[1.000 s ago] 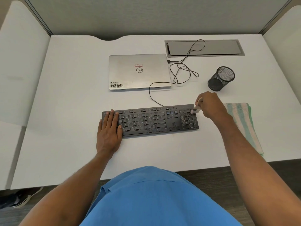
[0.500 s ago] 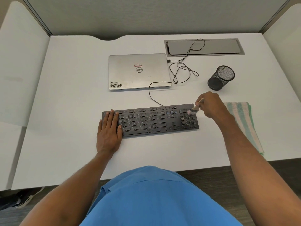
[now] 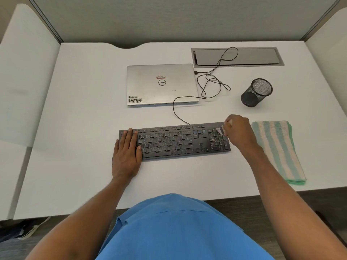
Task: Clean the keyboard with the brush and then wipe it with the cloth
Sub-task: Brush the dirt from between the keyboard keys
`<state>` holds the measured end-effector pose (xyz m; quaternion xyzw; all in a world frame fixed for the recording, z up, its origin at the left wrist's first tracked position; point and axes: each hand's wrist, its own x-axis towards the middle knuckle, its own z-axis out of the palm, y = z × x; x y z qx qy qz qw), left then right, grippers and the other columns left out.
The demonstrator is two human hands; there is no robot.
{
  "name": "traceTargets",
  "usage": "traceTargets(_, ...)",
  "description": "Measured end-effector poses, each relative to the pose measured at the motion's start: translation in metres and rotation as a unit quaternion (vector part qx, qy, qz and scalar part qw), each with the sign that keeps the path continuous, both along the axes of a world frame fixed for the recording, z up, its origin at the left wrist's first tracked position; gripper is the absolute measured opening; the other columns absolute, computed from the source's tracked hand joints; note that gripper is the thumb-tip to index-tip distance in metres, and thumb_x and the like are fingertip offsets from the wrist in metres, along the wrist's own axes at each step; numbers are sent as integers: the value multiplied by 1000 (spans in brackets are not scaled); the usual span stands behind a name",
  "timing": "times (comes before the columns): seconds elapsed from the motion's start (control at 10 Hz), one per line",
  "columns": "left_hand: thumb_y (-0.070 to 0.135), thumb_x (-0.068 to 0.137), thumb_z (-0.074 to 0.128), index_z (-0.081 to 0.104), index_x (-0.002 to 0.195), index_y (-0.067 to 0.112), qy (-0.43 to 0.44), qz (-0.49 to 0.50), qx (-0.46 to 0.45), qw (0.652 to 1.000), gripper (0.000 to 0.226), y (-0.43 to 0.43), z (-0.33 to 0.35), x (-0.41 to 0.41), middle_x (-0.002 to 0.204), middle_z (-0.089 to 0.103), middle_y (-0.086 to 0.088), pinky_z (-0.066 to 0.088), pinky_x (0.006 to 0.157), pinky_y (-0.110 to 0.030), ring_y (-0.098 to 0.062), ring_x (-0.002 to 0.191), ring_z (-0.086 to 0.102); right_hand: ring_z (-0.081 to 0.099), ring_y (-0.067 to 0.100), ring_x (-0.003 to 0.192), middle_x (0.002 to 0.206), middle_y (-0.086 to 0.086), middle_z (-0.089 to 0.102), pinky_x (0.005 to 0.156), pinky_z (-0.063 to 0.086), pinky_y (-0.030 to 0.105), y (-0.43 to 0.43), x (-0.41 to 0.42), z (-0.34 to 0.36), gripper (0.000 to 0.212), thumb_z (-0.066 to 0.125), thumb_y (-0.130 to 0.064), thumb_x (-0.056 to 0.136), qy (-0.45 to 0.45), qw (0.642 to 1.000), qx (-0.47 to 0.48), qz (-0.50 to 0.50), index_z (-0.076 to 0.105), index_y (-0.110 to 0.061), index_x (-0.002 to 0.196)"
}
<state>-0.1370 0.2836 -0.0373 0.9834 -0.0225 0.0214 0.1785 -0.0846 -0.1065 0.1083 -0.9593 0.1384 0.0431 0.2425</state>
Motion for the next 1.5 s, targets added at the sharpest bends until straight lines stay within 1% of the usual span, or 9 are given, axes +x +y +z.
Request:
traceTargets(0.1, 37, 108, 28, 26, 168, 21, -2, 1, -2, 1000, 62, 0, 1, 0, 176, 19, 0, 15, 132, -49, -17, 164, 10, 66, 27, 67, 76, 9, 69, 63, 60, 42, -3, 1, 0, 17, 56, -11, 95, 20, 1000, -12, -5, 70, -5, 87)
traceTargets(0.3, 37, 108, 28, 26, 168, 21, -1, 0, 0, 1000, 62, 0, 1, 0, 176, 19, 1, 16, 132, -49, -16, 164, 10, 69, 21, 64, 73, 5, 70, 57, 59, 37, -1, 3, -1, 16, 56, -15, 96, -25, 999, 40, -25, 65, -17, 84)
traceTargets(0.5, 37, 109, 29, 26, 168, 21, 0, -1, 2, 1000, 61, 0, 1, 1, 176, 19, 0, 16, 132, -49, -16, 164, 10, 68, 26, 68, 76, 10, 70, 65, 61, 43, 0, 0, -5, 15, 56, -15, 96, 12, 1000, 12, -21, 68, -9, 89)
traceTargets(0.6, 36, 108, 29, 26, 168, 21, -1, 1, 0, 1000, 61, 1, 0, 0, 176, 20, 0, 16, 132, -49, -17, 163, 11, 69, 26, 62, 68, 10, 71, 62, 62, 44, -8, 5, -4, 16, 56, -11, 92, 26, 999, 28, -20, 67, -8, 82)
traceTargets(0.7, 36, 108, 29, 27, 168, 21, -1, 1, 0, 1000, 61, 1, 0, 1, 176, 20, 0, 16, 132, -49, -17, 163, 11, 69, 23, 61, 69, 8, 70, 59, 61, 41, -8, 5, -4, 16, 55, -13, 94, 0, 999, 40, -30, 66, -12, 82)
traceTargets(0.8, 36, 108, 29, 26, 168, 21, -1, 1, 2, 1000, 61, 1, 0, 1, 176, 20, 0, 16, 132, -49, -16, 163, 10, 69, 22, 65, 77, 7, 71, 60, 60, 40, -6, 3, -8, 15, 56, -19, 97, -25, 998, 46, -38, 66, -17, 87)
traceTargets(1.1, 37, 108, 28, 26, 168, 21, -1, 0, 0, 1000, 62, 0, 0, 0, 176, 20, 0, 16, 132, -49, -17, 163, 11, 70, 30, 66, 75, 14, 70, 63, 62, 47, -13, 4, -7, 14, 57, -12, 94, 33, 999, 18, -19, 68, -8, 86)
traceTargets(1.3, 37, 108, 28, 26, 168, 20, -2, 1, -2, 1000, 62, 0, 1, 0, 176, 20, 0, 16, 132, -49, -18, 163, 12, 68, 25, 66, 76, 7, 68, 59, 60, 39, -11, 7, -5, 15, 55, -16, 97, -29, 998, 29, -38, 66, -15, 86)
traceTargets(1.5, 37, 109, 28, 26, 168, 20, 2, 0, 2, 1000, 62, 0, 1, 0, 176, 20, 0, 15, 132, -49, -18, 163, 11, 69, 25, 65, 76, 9, 69, 60, 61, 43, -13, 0, -12, 16, 55, -14, 97, -14, 998, 35, -46, 66, -13, 85)
